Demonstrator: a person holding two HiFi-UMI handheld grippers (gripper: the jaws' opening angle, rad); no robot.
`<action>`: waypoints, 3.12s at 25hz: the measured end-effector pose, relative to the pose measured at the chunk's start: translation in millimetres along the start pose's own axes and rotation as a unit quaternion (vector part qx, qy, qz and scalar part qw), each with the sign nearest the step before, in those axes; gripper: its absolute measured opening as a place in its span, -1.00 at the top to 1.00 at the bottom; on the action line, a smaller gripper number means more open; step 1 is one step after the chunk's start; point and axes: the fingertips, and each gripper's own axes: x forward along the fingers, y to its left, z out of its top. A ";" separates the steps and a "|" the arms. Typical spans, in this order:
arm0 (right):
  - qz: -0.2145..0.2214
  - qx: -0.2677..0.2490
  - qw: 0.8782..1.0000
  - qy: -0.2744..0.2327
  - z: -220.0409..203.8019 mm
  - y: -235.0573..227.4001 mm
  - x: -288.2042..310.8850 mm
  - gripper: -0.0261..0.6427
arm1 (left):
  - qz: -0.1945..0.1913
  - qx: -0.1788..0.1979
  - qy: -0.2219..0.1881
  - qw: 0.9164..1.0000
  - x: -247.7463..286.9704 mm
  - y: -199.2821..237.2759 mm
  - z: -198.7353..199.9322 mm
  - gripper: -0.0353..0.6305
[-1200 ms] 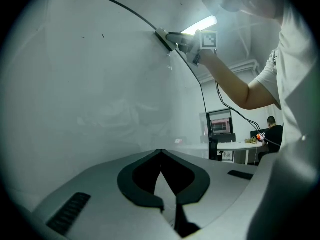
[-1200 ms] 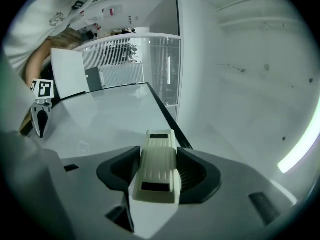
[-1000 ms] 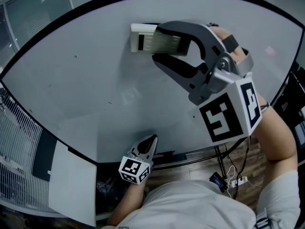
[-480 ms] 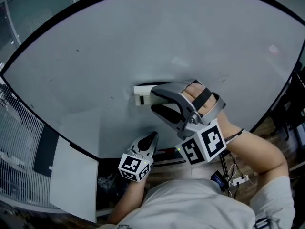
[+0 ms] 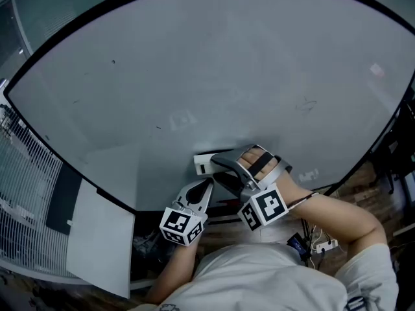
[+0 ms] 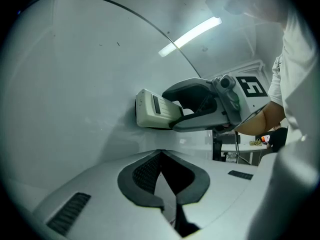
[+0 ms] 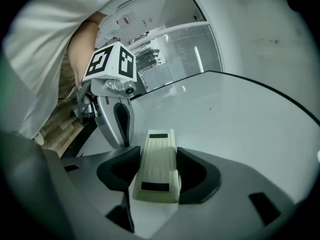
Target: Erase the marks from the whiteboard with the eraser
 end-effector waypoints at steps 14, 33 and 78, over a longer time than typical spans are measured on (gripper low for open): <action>-0.159 -0.056 0.985 -0.029 43.7 -189.5 -68.6 0.21 | 0.029 -0.002 -0.009 1.000 -23.1 13.9 4.4 0.87; -0.249 -0.091 0.964 -0.019 63.2 -270.9 -98.4 0.21 | 0.040 0.001 -0.004 0.999 -26.3 22.4 7.9 0.87; -0.244 -0.101 0.964 -0.032 60.5 -257.6 -86.6 0.21 | 0.083 0.031 0.010 0.996 -74.2 -14.1 57.1 0.87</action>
